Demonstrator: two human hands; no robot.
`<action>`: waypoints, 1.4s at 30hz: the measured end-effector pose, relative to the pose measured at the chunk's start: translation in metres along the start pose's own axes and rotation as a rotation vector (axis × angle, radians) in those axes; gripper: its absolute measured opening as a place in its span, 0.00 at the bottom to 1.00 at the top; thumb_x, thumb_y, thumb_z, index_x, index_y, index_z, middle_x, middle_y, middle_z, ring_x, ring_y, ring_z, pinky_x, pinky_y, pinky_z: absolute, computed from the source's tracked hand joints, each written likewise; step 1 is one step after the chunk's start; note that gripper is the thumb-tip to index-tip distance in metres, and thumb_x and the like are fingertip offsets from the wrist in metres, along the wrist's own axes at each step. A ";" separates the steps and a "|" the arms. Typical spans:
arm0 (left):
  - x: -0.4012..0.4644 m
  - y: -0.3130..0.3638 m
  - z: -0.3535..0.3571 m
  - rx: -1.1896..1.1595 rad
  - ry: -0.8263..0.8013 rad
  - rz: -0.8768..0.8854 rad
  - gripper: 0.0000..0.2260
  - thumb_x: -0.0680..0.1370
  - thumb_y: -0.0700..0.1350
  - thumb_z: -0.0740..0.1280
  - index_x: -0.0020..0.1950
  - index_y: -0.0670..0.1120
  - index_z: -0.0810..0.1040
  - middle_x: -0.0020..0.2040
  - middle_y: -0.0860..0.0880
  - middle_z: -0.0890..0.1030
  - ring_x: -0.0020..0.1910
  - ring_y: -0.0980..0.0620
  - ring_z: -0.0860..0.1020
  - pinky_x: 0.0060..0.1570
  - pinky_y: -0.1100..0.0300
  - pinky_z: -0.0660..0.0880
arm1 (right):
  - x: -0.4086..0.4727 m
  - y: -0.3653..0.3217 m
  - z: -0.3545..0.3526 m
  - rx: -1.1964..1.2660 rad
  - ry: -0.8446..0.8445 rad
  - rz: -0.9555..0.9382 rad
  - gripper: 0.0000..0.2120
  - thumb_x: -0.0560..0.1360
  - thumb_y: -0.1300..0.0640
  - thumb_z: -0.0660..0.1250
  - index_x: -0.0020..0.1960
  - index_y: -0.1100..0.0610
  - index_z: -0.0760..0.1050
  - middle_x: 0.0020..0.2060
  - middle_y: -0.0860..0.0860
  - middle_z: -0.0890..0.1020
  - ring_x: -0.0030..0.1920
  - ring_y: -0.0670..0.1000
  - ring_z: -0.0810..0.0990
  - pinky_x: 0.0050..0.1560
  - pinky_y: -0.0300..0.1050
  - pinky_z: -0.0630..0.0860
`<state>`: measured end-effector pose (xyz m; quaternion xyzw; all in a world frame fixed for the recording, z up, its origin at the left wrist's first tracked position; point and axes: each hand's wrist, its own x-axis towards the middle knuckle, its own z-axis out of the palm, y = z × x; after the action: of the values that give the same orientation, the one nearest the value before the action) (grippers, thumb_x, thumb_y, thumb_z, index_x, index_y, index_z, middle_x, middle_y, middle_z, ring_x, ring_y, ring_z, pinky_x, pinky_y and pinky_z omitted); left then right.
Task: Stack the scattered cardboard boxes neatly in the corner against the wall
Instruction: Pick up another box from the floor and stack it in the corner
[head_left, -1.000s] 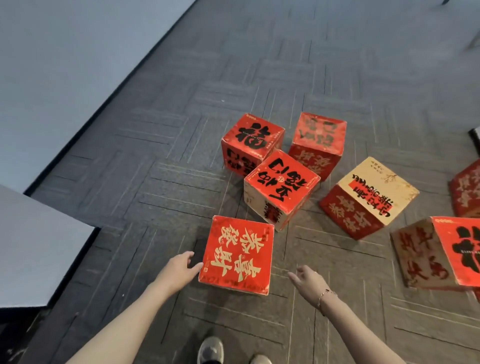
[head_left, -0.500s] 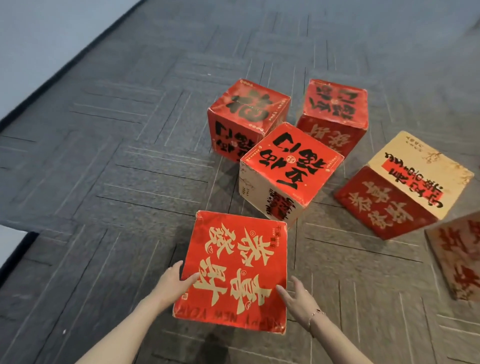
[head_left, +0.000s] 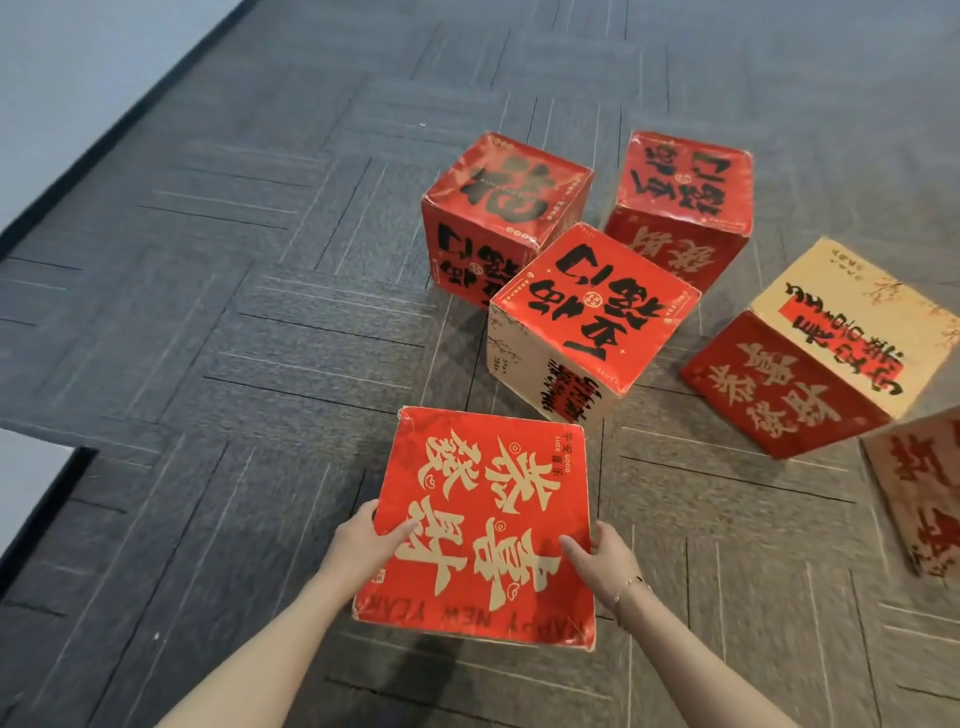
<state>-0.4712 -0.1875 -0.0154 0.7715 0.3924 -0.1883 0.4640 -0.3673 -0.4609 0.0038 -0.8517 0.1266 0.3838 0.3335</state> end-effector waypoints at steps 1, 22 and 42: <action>-0.005 0.002 -0.004 0.008 -0.002 -0.004 0.16 0.74 0.58 0.69 0.57 0.55 0.70 0.49 0.55 0.81 0.45 0.56 0.81 0.45 0.58 0.80 | -0.006 -0.004 -0.004 -0.001 0.006 0.009 0.24 0.75 0.46 0.65 0.65 0.59 0.67 0.59 0.54 0.78 0.56 0.53 0.78 0.54 0.46 0.76; -0.187 0.201 -0.136 0.208 -0.014 0.155 0.21 0.72 0.61 0.70 0.57 0.49 0.73 0.44 0.54 0.80 0.39 0.58 0.82 0.39 0.59 0.81 | -0.213 -0.114 -0.176 0.037 0.141 0.076 0.14 0.73 0.50 0.68 0.53 0.58 0.79 0.49 0.53 0.83 0.47 0.52 0.80 0.43 0.42 0.75; -0.431 0.469 -0.039 0.476 -0.229 0.791 0.24 0.74 0.57 0.69 0.67 0.48 0.74 0.59 0.49 0.80 0.55 0.50 0.79 0.53 0.56 0.77 | -0.500 -0.001 -0.387 0.529 0.686 0.150 0.06 0.73 0.55 0.68 0.44 0.57 0.78 0.40 0.53 0.82 0.39 0.51 0.80 0.36 0.43 0.74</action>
<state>-0.3757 -0.4622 0.5524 0.9209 -0.0394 -0.1659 0.3506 -0.4835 -0.7375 0.5603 -0.8036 0.3853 0.0563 0.4501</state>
